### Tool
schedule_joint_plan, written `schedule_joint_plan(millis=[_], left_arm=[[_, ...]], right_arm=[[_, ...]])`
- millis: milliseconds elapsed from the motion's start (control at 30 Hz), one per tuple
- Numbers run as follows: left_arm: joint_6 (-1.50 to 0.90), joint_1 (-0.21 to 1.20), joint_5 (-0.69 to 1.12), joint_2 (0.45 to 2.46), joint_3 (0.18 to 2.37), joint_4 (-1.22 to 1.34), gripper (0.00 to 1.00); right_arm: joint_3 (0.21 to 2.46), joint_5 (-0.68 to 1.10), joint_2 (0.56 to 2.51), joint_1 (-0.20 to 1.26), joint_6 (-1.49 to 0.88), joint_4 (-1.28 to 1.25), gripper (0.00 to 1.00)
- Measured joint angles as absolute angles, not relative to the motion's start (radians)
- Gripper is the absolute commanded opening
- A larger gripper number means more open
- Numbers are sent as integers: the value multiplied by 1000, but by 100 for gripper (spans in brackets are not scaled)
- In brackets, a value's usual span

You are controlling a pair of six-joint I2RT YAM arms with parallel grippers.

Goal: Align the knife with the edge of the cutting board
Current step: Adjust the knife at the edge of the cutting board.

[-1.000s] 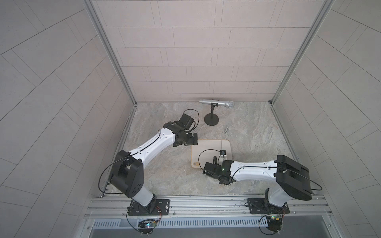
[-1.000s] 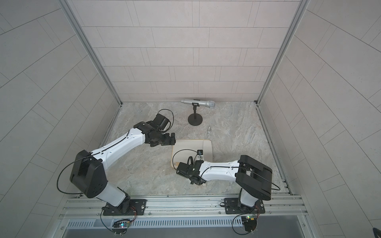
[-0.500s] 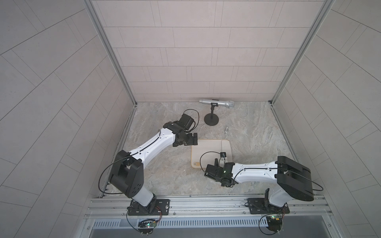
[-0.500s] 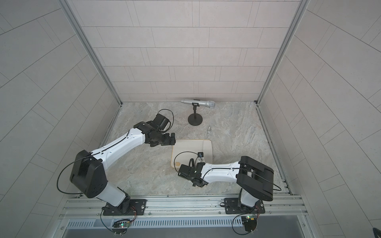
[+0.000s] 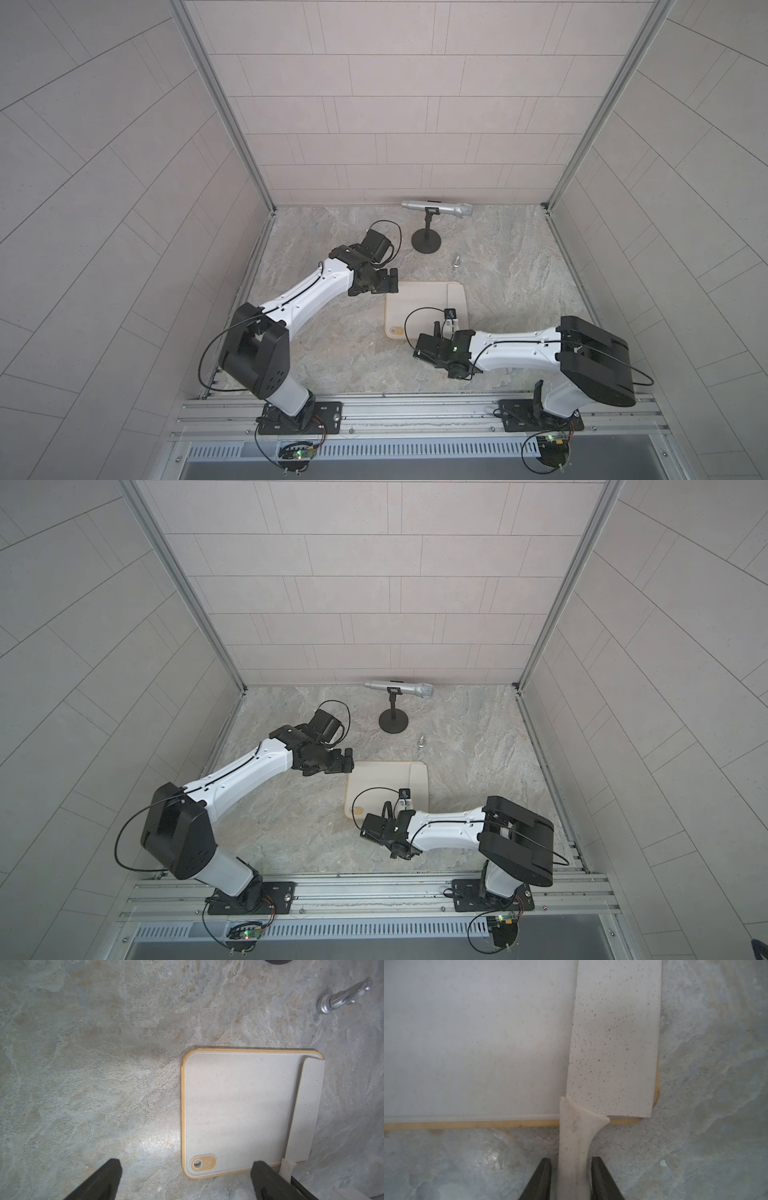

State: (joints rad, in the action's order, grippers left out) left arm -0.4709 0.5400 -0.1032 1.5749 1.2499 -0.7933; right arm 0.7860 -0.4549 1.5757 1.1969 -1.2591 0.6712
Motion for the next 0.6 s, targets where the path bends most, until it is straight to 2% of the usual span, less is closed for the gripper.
schedule_joint_plan(millis=[600], left_arm=[[-471,540,-107,1575,1250,-794,100]], right_arm=[[776,-440,1562,1176,-1219,660,28]])
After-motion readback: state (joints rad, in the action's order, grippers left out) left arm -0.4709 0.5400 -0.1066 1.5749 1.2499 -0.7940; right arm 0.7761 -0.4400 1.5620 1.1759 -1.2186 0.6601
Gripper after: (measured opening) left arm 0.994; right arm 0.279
